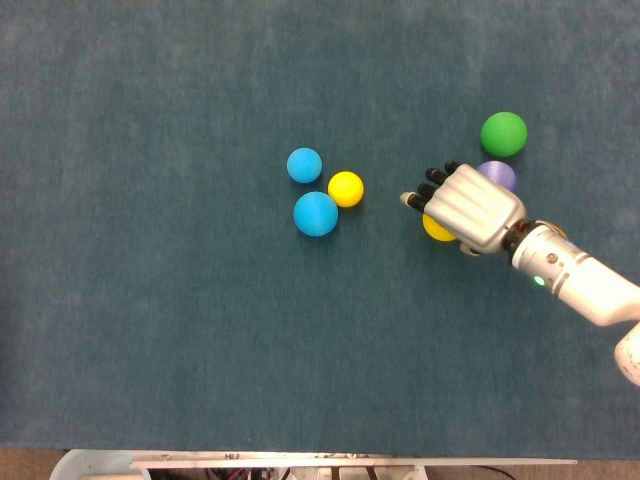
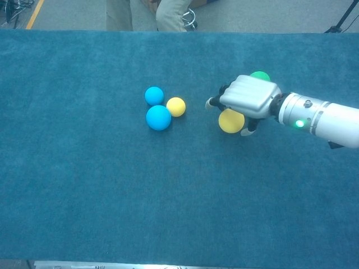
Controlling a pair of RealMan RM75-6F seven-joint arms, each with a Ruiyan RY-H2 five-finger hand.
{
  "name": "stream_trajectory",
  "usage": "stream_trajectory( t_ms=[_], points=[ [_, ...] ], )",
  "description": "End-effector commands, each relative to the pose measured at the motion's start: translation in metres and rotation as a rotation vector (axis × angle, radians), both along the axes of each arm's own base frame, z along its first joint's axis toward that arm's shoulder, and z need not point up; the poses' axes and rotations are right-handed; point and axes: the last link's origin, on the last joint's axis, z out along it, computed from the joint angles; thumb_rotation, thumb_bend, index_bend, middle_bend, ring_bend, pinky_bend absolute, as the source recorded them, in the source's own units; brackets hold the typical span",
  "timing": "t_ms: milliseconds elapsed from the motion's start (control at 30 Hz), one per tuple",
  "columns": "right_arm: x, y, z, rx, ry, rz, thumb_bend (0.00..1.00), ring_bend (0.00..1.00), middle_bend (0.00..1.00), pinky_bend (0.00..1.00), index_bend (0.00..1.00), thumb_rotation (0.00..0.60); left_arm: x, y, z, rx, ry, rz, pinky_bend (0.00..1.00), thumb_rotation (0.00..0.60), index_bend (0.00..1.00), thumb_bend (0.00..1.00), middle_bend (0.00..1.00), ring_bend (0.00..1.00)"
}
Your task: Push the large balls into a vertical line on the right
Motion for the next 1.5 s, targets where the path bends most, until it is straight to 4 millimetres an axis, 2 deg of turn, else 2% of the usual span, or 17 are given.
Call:
stream_trajectory(
  t_ms=[33, 233, 400, 733, 1267, 1500],
  points=[
    [-0.002, 0.000, -0.002, 0.001, 0.003, -0.007, 0.07, 0.24, 0.39, 0.35, 0.29, 0.600, -0.001, -0.001, 0.001, 0.003, 0.000, 0.004, 0.28, 0.600, 0.32, 0.40, 0.17, 0.24],
    [-0.006, -0.001, -0.003, -0.013, 0.005, -0.015, 0.09, 0.26, 0.45, 0.35, 0.45, 0.600, -0.001, -0.002, 0.000, 0.001, -0.003, 0.006, 0.28, 0.600, 0.32, 0.40, 0.17, 0.24],
    [-0.007, -0.001, 0.002, -0.015, 0.002, -0.011, 0.10, 0.28, 0.48, 0.35, 0.50, 0.600, -0.001, -0.001, -0.001, 0.001, -0.003, 0.004, 0.28, 0.600, 0.32, 0.40, 0.17, 0.24],
    [-0.020, -0.001, 0.018, -0.024, 0.042, -0.017, 0.10, 0.28, 0.48, 0.35, 0.50, 0.600, -0.001, 0.002, -0.004, -0.010, -0.006, 0.004, 0.28, 0.600, 0.32, 0.40, 0.17, 0.24],
    [-0.023, -0.002, 0.013, -0.020, 0.060, -0.015, 0.10, 0.28, 0.48, 0.35, 0.50, 0.600, -0.002, 0.002, -0.005, -0.015, -0.006, 0.006, 0.27, 0.600, 0.32, 0.40, 0.17, 0.24],
    [-0.025, -0.002, 0.013, -0.020, 0.073, -0.016, 0.10, 0.29, 0.46, 0.35, 0.43, 0.600, -0.001, 0.004, -0.006, -0.017, -0.007, 0.003, 0.27, 0.600, 0.32, 0.40, 0.17, 0.24]
  ],
)
